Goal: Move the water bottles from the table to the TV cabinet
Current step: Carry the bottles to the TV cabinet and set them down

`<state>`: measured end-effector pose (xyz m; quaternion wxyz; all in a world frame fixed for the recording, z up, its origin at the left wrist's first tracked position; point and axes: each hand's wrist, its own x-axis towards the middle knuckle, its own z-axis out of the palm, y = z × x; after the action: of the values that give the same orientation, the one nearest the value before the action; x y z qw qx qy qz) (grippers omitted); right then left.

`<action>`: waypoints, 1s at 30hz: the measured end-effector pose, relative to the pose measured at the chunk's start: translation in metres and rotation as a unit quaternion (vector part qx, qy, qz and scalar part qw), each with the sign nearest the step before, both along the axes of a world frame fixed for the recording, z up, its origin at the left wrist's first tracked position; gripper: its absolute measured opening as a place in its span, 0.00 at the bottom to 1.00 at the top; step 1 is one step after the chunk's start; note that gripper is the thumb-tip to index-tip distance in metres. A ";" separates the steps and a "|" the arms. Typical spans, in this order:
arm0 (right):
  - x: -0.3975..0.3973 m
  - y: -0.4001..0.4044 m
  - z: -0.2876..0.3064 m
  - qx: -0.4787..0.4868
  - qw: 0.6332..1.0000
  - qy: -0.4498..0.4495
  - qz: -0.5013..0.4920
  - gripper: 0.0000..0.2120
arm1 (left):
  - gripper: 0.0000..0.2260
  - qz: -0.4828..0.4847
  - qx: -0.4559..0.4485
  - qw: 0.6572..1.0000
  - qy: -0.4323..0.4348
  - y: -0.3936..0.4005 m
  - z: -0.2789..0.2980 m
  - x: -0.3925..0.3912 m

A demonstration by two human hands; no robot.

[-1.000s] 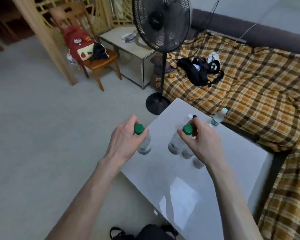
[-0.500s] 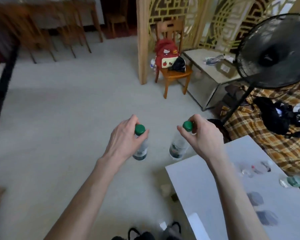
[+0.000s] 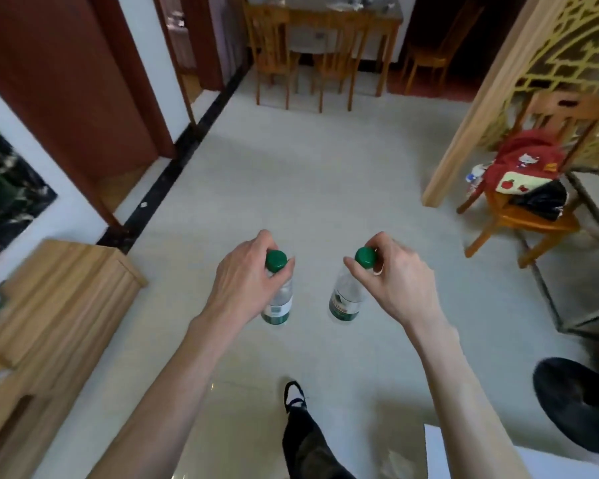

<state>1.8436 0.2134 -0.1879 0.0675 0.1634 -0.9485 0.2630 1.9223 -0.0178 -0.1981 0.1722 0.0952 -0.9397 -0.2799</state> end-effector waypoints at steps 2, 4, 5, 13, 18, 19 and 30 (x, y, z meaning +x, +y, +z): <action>-0.026 -0.031 -0.003 -0.002 0.999 -0.025 0.045 0.17 | 0.16 0.035 -0.010 0.999 -0.007 -0.027 -0.001 -0.008; -0.052 -0.062 -0.004 -0.005 0.994 -0.058 0.096 0.17 | 0.16 0.063 -0.009 0.998 -0.017 -0.052 -0.001 -0.016; -0.064 -0.078 -0.004 -0.004 0.990 -0.071 0.119 0.17 | 0.16 0.075 -0.007 0.997 -0.020 -0.064 0.000 -0.020; -0.134 -0.195 0.014 0.007 0.962 -0.066 0.266 0.16 | 0.13 0.211 0.006 0.976 -0.059 -0.147 0.024 -0.041; -0.159 -0.270 0.016 -0.009 0.939 -0.047 0.342 0.15 | 0.14 0.274 -0.002 0.961 -0.040 -0.189 0.023 -0.040; -0.162 -0.285 0.017 -0.006 0.934 -0.044 0.355 0.15 | 0.14 0.285 -0.008 0.958 -0.040 -0.198 0.022 -0.038; -0.172 -0.461 0.013 0.079 0.875 0.013 0.477 0.16 | 0.15 0.404 -0.020 0.914 -0.038 -0.321 0.015 -0.019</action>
<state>1.6720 -0.2473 -0.1748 -0.0668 0.6044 -0.7719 0.1855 1.9036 -0.3384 -0.1835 0.2368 0.4739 -0.8321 -0.1642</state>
